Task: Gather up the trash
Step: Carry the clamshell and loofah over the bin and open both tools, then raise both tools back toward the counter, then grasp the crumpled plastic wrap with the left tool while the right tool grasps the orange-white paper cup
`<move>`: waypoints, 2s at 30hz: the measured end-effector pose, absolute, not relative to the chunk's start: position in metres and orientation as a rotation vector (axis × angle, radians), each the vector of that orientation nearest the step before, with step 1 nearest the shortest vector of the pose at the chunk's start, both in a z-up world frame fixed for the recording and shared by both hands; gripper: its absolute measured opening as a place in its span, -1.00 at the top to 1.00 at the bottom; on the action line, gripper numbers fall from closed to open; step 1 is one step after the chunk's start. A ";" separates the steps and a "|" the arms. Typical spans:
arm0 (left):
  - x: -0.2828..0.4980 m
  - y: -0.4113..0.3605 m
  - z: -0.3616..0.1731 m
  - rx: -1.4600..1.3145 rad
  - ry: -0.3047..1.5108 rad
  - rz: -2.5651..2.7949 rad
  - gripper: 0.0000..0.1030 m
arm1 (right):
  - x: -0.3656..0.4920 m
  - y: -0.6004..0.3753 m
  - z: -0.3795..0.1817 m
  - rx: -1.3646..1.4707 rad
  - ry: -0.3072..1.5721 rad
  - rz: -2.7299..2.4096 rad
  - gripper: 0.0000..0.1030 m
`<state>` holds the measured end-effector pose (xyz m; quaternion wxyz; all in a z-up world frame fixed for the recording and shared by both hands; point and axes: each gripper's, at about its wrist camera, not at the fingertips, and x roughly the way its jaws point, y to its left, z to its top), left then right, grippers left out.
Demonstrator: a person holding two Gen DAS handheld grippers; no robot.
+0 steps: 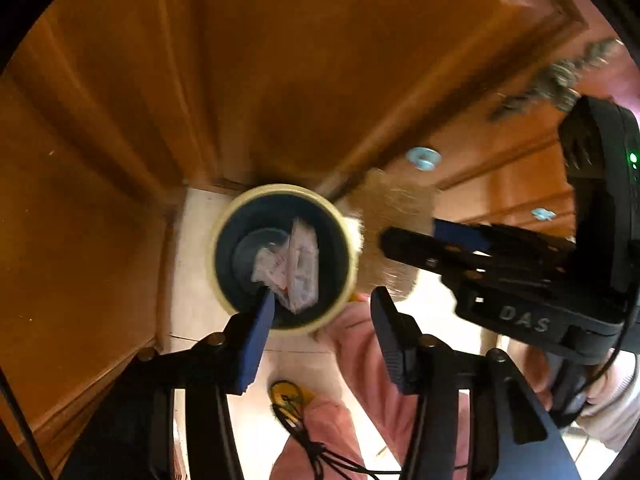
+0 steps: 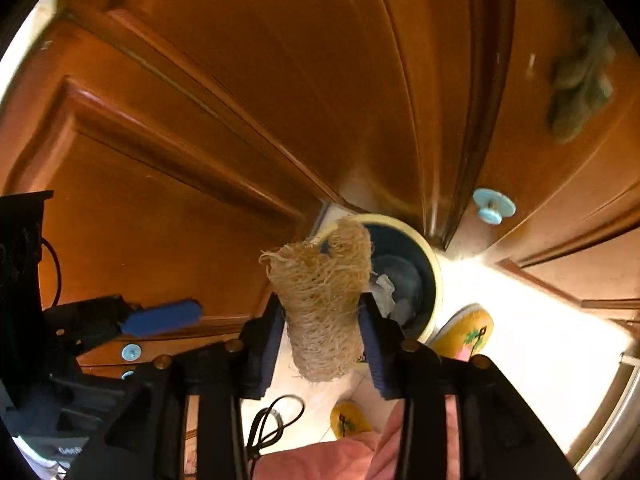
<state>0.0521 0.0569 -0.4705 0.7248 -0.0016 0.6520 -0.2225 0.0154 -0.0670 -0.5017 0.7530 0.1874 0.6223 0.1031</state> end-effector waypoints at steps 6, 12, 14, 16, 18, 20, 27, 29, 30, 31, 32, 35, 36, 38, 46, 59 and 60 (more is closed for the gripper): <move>0.060 0.068 -0.464 -0.001 1.405 -0.374 -0.30 | 0.015 -0.064 -0.486 0.396 1.351 0.244 0.17; 0.061 0.083 -0.437 -0.036 1.384 -0.316 -0.39 | 0.014 -0.058 -0.465 0.382 1.352 0.257 0.03; 0.060 0.085 -0.422 -0.040 1.373 -0.303 -0.39 | 0.013 -0.056 -0.451 0.389 1.348 0.266 0.03; 0.062 0.083 -0.403 -0.036 1.358 -0.310 -0.39 | 0.012 -0.056 -0.427 0.393 1.332 0.272 0.03; 0.061 0.080 -0.378 -0.014 1.323 -0.323 -0.39 | 0.010 -0.058 -0.404 0.397 1.309 0.278 0.03; 0.060 0.075 -0.347 0.005 1.286 -0.343 -0.39 | 0.006 -0.060 -0.375 0.402 1.284 0.284 0.03; 0.057 0.061 -0.237 0.018 1.130 -0.433 -0.45 | -0.010 -0.078 -0.256 0.403 1.144 0.280 0.03; 0.056 0.058 -0.202 0.022 1.078 -0.452 -0.49 | -0.013 -0.086 -0.228 0.408 1.096 0.268 0.03; 0.058 0.057 -0.188 0.025 1.058 -0.456 -0.50 | -0.014 -0.092 -0.213 0.410 1.064 0.256 0.03; 0.059 0.055 -0.174 0.033 1.035 -0.461 -0.51 | -0.014 -0.096 -0.201 0.412 1.038 0.246 0.03; 0.061 0.052 -0.161 0.040 1.015 -0.471 -0.51 | -0.014 -0.102 -0.185 0.413 1.001 0.233 0.03; 0.068 0.048 -0.127 0.064 0.952 -0.484 -0.56 | -0.009 -0.115 -0.153 0.401 0.942 0.201 0.01; 0.071 0.047 -0.115 0.067 0.930 -0.488 -0.61 | -0.004 -0.121 -0.145 0.400 0.929 0.193 0.01; 0.079 0.046 -0.096 0.067 0.892 -0.484 -0.67 | 0.006 -0.130 -0.132 0.403 0.917 0.184 0.01; 0.149 0.022 -0.065 0.062 0.864 -0.439 -0.70 | 0.074 -0.187 -0.103 0.445 0.877 0.142 0.01; 0.300 -0.027 -0.107 0.023 0.984 -0.286 -0.70 | 0.223 -0.249 -0.142 0.565 1.084 0.108 0.00; 0.309 -0.029 -0.112 0.016 0.997 -0.269 -0.70 | 0.233 -0.250 -0.149 0.576 1.102 0.113 0.00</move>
